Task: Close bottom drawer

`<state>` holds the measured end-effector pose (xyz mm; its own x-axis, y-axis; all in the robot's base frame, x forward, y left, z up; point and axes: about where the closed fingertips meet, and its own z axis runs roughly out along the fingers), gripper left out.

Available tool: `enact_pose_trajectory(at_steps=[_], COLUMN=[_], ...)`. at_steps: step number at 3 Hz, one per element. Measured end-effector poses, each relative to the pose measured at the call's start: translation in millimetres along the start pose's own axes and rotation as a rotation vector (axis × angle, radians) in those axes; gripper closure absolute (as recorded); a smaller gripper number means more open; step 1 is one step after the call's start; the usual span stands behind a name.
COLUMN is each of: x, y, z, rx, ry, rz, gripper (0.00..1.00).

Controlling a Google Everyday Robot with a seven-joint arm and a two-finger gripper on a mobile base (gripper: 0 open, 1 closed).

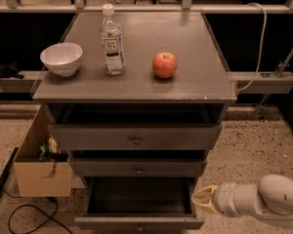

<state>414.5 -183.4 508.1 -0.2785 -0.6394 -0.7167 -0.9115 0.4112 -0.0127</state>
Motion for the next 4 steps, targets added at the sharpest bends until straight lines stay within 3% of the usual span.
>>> enact_pose_trajectory(at_steps=[1, 2, 3, 4], x=[55, 89, 88, 96], y=[11, 7, 8, 32], z=[56, 81, 82, 107], rx=[0.015, 0.082, 0.079, -0.021], ry=[0.088, 0.150, 0.149, 0.108], rz=[0.045, 0.048, 0.046, 0.027], gripper=[1.00, 1.00, 1.00, 1.00])
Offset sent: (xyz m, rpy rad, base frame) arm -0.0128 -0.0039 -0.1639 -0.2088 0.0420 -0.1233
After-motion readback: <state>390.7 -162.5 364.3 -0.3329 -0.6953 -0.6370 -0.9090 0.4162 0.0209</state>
